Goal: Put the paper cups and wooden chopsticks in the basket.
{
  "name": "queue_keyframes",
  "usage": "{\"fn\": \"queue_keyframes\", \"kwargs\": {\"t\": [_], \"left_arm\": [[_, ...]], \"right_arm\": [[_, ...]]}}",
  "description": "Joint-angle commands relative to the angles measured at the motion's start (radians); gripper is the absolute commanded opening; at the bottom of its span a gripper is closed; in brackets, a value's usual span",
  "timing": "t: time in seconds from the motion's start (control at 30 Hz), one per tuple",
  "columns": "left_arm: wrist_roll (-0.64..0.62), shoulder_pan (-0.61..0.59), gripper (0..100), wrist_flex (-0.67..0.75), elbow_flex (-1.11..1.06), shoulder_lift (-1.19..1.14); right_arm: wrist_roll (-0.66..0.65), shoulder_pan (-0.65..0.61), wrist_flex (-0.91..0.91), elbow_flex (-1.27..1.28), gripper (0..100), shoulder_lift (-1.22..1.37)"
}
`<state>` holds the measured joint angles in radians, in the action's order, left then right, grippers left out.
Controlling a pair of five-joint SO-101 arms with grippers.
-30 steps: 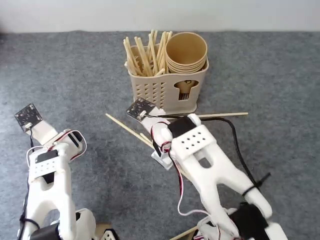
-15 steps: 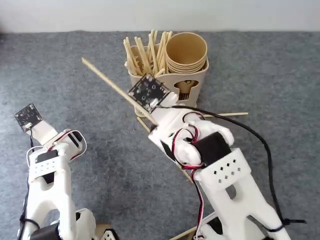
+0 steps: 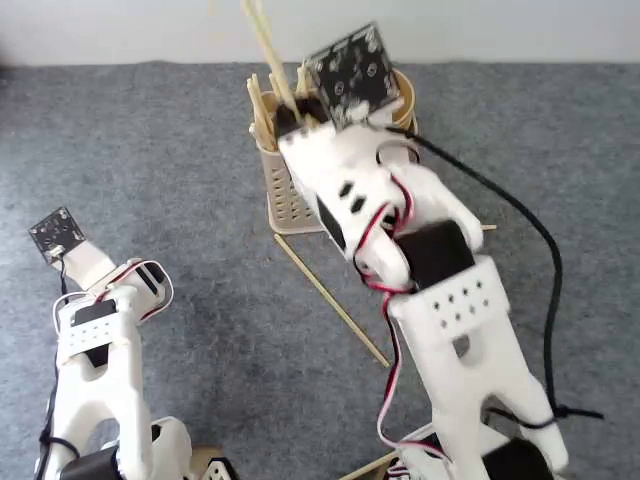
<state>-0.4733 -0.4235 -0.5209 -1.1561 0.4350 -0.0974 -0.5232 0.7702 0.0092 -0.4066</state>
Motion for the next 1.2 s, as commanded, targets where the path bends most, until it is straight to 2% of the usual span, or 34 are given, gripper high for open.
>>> {"fn": "queue_keyframes", "kwargs": {"t": [0.0, 0.2, 0.37, 0.63, 0.87, 1.17], "left_arm": [[0.011, -0.002, 19, 0.018, 0.025, 0.028], [0.011, -0.002, 19, 0.018, 0.025, 0.028], [0.011, -0.002, 19, 0.018, 0.025, 0.028], [0.011, -0.002, 19, 0.018, 0.025, 0.028], [0.011, -0.002, 19, 0.018, 0.025, 0.028], [0.011, -0.002, 19, 0.018, 0.025, 0.028]], "right_arm": [[0.014, 0.012, -0.185, -0.095, 0.9, 0.058], [0.014, 0.015, -0.386, -0.172, 0.9, 0.189], [0.014, 0.067, -0.518, -0.180, 0.9, 0.311], [0.020, 0.147, -0.558, -0.147, 0.9, 0.501], [0.020, 0.139, -0.559, 0.054, 0.9, 0.458], [0.017, 0.140, -0.622, 0.450, 1.3, 0.183]]}}
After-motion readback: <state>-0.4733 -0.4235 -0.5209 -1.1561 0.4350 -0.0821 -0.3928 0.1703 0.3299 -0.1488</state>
